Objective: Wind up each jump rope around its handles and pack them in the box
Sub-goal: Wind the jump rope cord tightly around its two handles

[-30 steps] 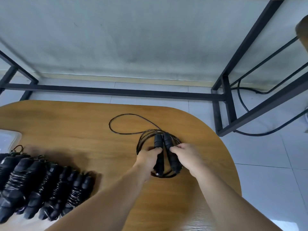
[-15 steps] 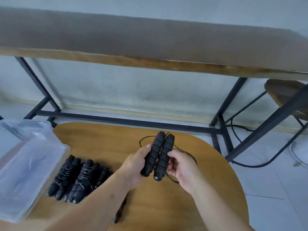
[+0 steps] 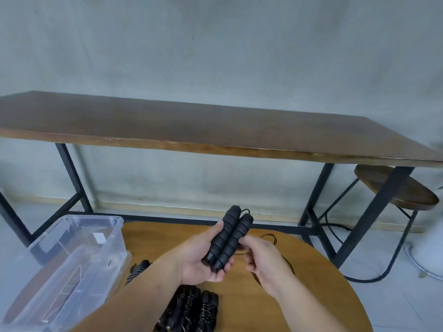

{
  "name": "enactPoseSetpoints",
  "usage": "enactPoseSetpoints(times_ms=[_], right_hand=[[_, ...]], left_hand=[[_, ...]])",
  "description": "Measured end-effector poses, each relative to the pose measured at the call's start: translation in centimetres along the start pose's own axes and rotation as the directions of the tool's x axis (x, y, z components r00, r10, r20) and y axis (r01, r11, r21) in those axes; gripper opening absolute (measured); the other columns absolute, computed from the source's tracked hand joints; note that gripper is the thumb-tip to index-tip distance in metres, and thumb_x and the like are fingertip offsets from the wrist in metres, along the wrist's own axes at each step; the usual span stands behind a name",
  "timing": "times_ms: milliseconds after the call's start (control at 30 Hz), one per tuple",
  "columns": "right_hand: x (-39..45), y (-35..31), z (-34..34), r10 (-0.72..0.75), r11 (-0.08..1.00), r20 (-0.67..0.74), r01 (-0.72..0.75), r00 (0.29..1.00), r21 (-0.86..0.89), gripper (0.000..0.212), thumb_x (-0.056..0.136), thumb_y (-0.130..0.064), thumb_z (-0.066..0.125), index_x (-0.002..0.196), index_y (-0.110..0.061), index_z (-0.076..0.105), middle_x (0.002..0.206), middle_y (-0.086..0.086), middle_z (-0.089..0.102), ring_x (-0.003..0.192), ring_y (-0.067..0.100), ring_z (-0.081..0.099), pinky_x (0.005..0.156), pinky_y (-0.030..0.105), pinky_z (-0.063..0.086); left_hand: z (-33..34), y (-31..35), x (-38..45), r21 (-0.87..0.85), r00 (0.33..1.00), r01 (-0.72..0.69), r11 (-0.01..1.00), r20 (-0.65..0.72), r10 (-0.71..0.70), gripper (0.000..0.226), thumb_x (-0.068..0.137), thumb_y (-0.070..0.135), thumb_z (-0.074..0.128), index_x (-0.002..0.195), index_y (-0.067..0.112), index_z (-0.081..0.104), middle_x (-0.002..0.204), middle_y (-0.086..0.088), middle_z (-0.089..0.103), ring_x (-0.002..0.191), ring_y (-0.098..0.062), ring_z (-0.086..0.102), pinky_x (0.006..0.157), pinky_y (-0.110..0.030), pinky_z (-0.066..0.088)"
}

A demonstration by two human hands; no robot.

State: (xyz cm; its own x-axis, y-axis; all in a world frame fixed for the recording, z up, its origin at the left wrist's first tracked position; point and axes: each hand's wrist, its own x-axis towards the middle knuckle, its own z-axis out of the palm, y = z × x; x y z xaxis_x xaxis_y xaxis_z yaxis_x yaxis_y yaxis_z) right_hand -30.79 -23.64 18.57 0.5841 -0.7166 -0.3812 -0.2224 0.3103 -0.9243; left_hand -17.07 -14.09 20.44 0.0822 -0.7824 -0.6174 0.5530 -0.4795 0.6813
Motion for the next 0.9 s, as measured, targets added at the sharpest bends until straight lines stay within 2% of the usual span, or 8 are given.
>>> enactPoseSetpoints(times_ms=[100, 167, 267, 333, 467, 567, 667, 900], right_hand=[[-0.8, -2.7, -0.2, -0.148, 0.942, -0.147, 0.095, 0.978, -0.322, 0.019, 0.091, -0.030, 0.061, 0.081, -0.015, 0.069, 0.076, -0.007, 0.065, 0.063, 0.011, 0.051, 0.058, 0.026, 0.036], [-0.6, -5.0, -0.8, -0.367, 0.864, -0.234, 0.237, 0.900, -0.445, 0.017, 0.097, -0.030, 0.054, 0.085, -0.025, 0.065, 0.089, -0.012, 0.063, 0.078, 0.000, 0.054, 0.063, 0.021, 0.039], [0.5, -8.5, -0.9, -0.533, 0.760, -0.046, 0.454, 0.845, -0.465, 0.022, 0.103, -0.030, 0.045, 0.114, -0.033, 0.064, 0.115, -0.019, 0.055, 0.100, -0.008, 0.049, 0.078, 0.011, 0.035], [1.1, -10.3, -0.3, -0.480, 0.774, 0.064, 0.457, 0.875, -0.438, 0.026, 0.103, -0.031, 0.044, 0.108, -0.028, 0.069, 0.116, -0.016, 0.060, 0.106, -0.001, 0.051, 0.083, 0.018, 0.038], [1.9, -11.5, -0.3, -0.327, 0.909, 0.032, 0.324, 0.944, -0.264, 0.033, 0.099, -0.038, 0.053, 0.079, -0.019, 0.070, 0.085, -0.002, 0.071, 0.089, 0.017, 0.063, 0.091, 0.039, 0.049], [2.4, -11.2, -0.7, -0.364, 0.872, 0.066, 0.365, 0.929, -0.327, 0.044, 0.101, -0.042, 0.047, 0.074, -0.013, 0.066, 0.070, 0.001, 0.066, 0.073, 0.019, 0.061, 0.080, 0.038, 0.051], [2.9, -11.0, -0.9, -0.395, 0.819, 0.123, 0.410, 0.910, -0.402, 0.047, 0.103, -0.041, 0.042, 0.067, -0.015, 0.059, 0.057, 0.001, 0.053, 0.056, 0.018, 0.048, 0.062, 0.036, 0.041], [3.6, -9.9, -1.6, -0.253, 0.926, 0.093, 0.269, 0.963, -0.266, 0.040, 0.104, -0.029, 0.036, 0.085, -0.007, 0.064, 0.063, 0.004, 0.055, 0.052, 0.016, 0.046, 0.051, 0.028, 0.039]], left_hand=[[-0.8, 0.8, -1.3, 0.125, 0.997, -0.059, 0.990, -0.037, 0.064, 0.068, 0.088, 0.068, 0.050, 0.110, 0.005, 0.065, 0.076, -0.014, 0.058, 0.061, -0.022, 0.050, 0.054, -0.028, 0.040], [-1.0, 1.4, -2.1, 0.233, 0.992, -0.109, 0.966, -0.030, 0.119, 0.077, 0.088, 0.070, 0.048, 0.121, 0.001, 0.059, 0.077, -0.015, 0.058, 0.061, -0.021, 0.050, 0.051, -0.027, 0.039], [-0.6, 2.8, -3.7, 0.373, 0.987, -0.158, 0.914, 0.025, 0.160, 0.076, 0.091, 0.069, 0.042, 0.117, 0.001, 0.060, 0.081, -0.016, 0.060, 0.063, -0.021, 0.053, 0.053, -0.027, 0.040], [-0.2, 3.8, -4.7, 0.421, 0.983, -0.184, 0.888, 0.053, 0.178, 0.072, 0.093, 0.066, 0.042, 0.116, 0.000, 0.061, 0.081, -0.016, 0.062, 0.064, -0.021, 0.055, 0.055, -0.027, 0.042], [-0.5, 5.1, -6.0, 0.335, 0.972, -0.236, 0.912, 0.064, 0.228, 0.076, 0.092, 0.062, 0.048, 0.125, -0.005, 0.057, 0.080, -0.016, 0.060, 0.063, -0.022, 0.053, 0.052, -0.027, 0.039], [-0.9, 5.2, -6.3, 0.237, 0.970, -0.244, 0.940, 0.049, 0.239, 0.073, 0.090, 0.062, 0.053, 0.124, -0.002, 0.058, 0.082, -0.018, 0.057, 0.062, -0.022, 0.051, 0.050, -0.027, 0.038], [-1.0, 5.1, -6.0, 0.145, 0.974, -0.226, 0.963, 0.027, 0.225, 0.070, 0.086, 0.062, 0.057, 0.118, 0.000, 0.062, 0.082, -0.018, 0.056, 0.062, -0.022, 0.050, 0.048, -0.026, 0.040], [0.4, 4.4, -4.5, 0.080, 0.954, -0.256, 0.963, -0.139, 0.265, 0.071, 0.082, 0.060, 0.065, 0.119, -0.001, 0.063, 0.078, -0.017, 0.058, 0.059, -0.022, 0.051, 0.047, -0.026, 0.040]])
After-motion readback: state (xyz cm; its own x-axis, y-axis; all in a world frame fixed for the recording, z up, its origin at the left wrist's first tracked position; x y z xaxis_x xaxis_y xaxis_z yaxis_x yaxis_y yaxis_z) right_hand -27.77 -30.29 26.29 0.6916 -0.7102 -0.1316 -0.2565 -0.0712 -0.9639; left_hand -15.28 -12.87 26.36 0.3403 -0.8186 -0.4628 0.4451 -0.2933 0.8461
